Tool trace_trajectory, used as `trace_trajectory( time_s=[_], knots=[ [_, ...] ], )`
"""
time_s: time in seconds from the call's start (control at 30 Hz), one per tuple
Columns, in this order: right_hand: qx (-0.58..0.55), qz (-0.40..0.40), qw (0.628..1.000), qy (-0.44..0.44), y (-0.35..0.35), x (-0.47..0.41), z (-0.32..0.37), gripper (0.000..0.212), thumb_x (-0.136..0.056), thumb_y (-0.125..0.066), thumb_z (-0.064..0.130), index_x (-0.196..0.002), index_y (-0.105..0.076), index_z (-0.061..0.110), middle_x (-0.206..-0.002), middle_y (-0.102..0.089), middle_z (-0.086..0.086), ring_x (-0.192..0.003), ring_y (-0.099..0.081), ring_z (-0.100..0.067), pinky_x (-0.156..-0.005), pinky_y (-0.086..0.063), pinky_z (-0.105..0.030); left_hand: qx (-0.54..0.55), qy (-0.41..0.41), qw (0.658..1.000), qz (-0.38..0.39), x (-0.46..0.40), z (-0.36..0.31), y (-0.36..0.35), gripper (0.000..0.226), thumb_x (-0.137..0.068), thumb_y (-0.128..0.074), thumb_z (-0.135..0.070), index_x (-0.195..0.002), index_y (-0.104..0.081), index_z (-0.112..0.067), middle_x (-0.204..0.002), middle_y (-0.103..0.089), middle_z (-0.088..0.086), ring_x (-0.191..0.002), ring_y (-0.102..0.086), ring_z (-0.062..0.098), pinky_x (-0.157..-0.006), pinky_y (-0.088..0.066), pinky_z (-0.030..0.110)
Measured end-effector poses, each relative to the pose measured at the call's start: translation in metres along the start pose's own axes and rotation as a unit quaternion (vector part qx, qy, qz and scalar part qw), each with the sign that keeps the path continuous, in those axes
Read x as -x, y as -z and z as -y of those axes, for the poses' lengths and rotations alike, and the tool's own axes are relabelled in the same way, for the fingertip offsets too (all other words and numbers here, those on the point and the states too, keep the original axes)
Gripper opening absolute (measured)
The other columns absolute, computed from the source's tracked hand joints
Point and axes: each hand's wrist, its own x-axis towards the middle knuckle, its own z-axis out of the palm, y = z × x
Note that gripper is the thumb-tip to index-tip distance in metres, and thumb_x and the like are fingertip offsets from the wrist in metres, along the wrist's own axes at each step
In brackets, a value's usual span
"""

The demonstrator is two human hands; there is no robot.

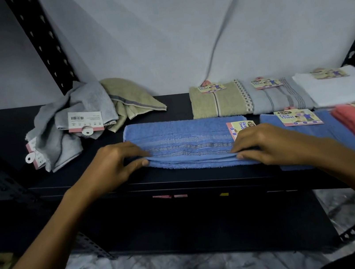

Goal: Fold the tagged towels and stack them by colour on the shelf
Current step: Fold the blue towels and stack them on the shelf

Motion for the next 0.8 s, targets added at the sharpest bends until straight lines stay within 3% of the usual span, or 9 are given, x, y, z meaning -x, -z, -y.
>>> trace_trajectory(
  time_s=[0.07,0.23,0.47,0.6,0.7,0.77,0.8],
  knots=[
    [0.012,-0.045,0.999,0.006,-0.004,0.003,0.001,0.022,-0.094,-0.059,0.026,-0.104,-0.074,0.012,-0.095,-0.071,0.001,-0.087,-0.065,-0.016,-0.077,-0.056,-0.042,-0.002,0.006,1.0,-0.015,-0.002,-0.001,0.003,0.038,-0.09,-0.051,-0.053,-0.099,-0.075,-0.025,-0.095,-0.07,-0.017,-0.084,-0.066,0.006,-0.07,-0.053,0.032],
    [0.189,-0.145,0.965,0.111,-0.029,0.018,0.011,0.029,-0.095,-0.049,0.018,-0.1,-0.073,0.003,-0.088,-0.066,-0.011,-0.075,-0.062,-0.028,-0.062,-0.053,-0.036,-0.052,-0.033,0.998,-0.024,0.0,-0.001,0.0,0.029,-0.093,-0.049,-0.035,-0.1,-0.07,-0.017,-0.091,-0.071,-0.005,-0.079,-0.068,0.017,-0.065,-0.054,0.037],
    [0.153,-0.101,0.978,0.095,-0.03,0.024,0.001,0.028,-0.095,-0.049,0.016,-0.109,-0.072,0.007,-0.098,-0.065,-0.01,-0.082,-0.063,-0.027,-0.056,-0.056,-0.04,-0.029,-0.051,0.998,-0.018,0.012,0.013,-0.003,0.019,-0.095,-0.061,-0.02,-0.105,-0.074,-0.01,-0.107,-0.068,0.002,-0.097,-0.067,0.018,-0.082,-0.054,0.033],
    [0.127,-0.053,0.988,0.076,-0.015,0.016,-0.003,0.035,-0.094,-0.05,0.034,-0.11,-0.071,0.011,-0.102,-0.07,-0.005,-0.088,-0.068,-0.024,-0.065,-0.06,-0.042,-0.094,-0.081,0.992,-0.002,0.007,0.019,0.005,0.017,-0.087,-0.07,-0.023,-0.1,-0.077,-0.014,-0.101,-0.072,0.0,-0.094,-0.066,0.022,-0.073,-0.054,0.043],
    [0.149,-0.027,0.984,0.096,-0.006,0.01,-0.003,0.034,-0.089,-0.057,0.032,-0.114,-0.07,0.014,-0.1,-0.073,-0.001,-0.088,-0.07,-0.021,-0.064,-0.061,-0.041,-0.125,-0.094,0.987,0.022,0.002,0.015,0.01,0.021,-0.079,-0.081,-0.014,-0.1,-0.077,-0.013,-0.096,-0.074,0.003,-0.084,-0.069,0.024,-0.068,-0.057,0.041],
    [0.184,-0.046,0.975,0.118,-0.008,0.011,-0.002,0.033,-0.085,-0.064,0.019,-0.117,-0.067,0.014,-0.094,-0.073,-0.003,-0.081,-0.069,-0.023,-0.054,-0.058,-0.039,-0.156,-0.105,0.982,0.017,0.002,0.01,0.01,0.016,-0.088,-0.067,-0.022,-0.098,-0.076,-0.012,-0.092,-0.072,0.004,-0.078,-0.068,0.026,-0.066,-0.057,0.039],
    [0.199,-0.064,0.969,0.129,-0.012,0.013,-0.002,0.039,-0.081,-0.068,0.01,-0.12,-0.064,0.013,-0.091,-0.072,-0.005,-0.077,-0.068,-0.025,-0.048,-0.055,-0.038,-0.164,-0.099,0.981,0.013,0.002,0.007,0.009,0.024,-0.091,-0.056,-0.028,-0.095,-0.073,-0.011,-0.088,-0.07,0.004,-0.074,-0.067,0.027,-0.063,-0.056,0.039]
  ],
)
